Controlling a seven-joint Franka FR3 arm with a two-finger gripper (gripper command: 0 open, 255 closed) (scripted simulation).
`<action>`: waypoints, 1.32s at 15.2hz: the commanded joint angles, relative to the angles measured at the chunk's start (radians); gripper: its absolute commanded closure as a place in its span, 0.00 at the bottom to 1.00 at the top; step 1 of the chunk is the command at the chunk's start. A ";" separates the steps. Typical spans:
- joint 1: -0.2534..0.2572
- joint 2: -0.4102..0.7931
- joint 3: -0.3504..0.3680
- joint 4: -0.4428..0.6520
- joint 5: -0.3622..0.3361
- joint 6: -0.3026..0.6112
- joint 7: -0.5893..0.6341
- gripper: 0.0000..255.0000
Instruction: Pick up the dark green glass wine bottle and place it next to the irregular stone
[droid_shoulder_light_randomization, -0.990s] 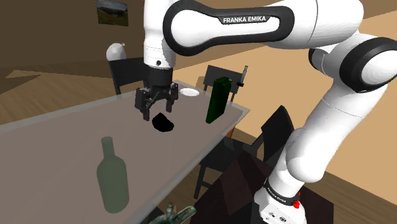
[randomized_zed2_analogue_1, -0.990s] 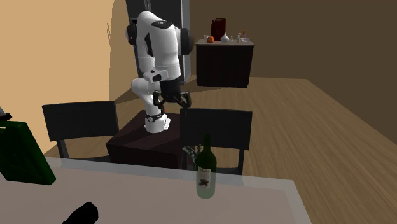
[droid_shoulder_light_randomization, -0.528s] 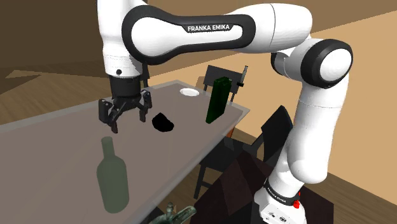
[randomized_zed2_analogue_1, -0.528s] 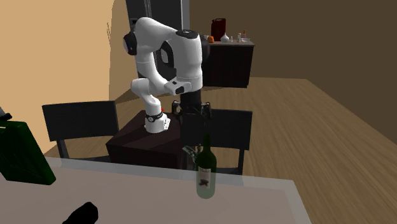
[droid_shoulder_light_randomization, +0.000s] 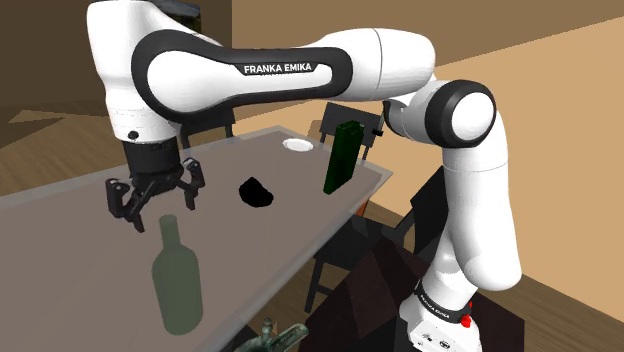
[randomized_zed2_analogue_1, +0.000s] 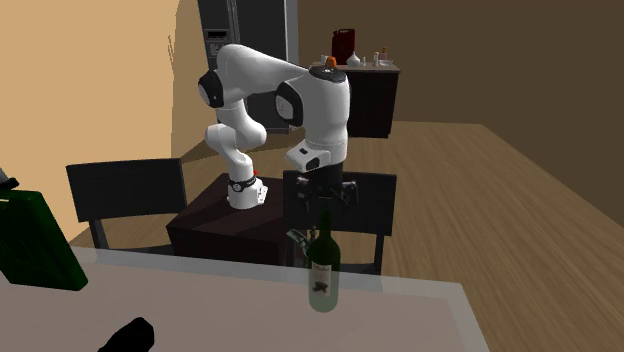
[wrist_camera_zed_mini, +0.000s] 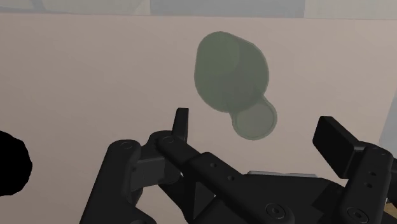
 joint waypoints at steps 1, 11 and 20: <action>-0.001 0.002 -0.001 -0.024 -0.002 0.026 0.002 0.00; -0.008 0.000 -0.002 -0.076 -0.002 0.075 0.004 0.00; -0.008 0.000 -0.002 -0.076 -0.002 0.075 0.004 1.00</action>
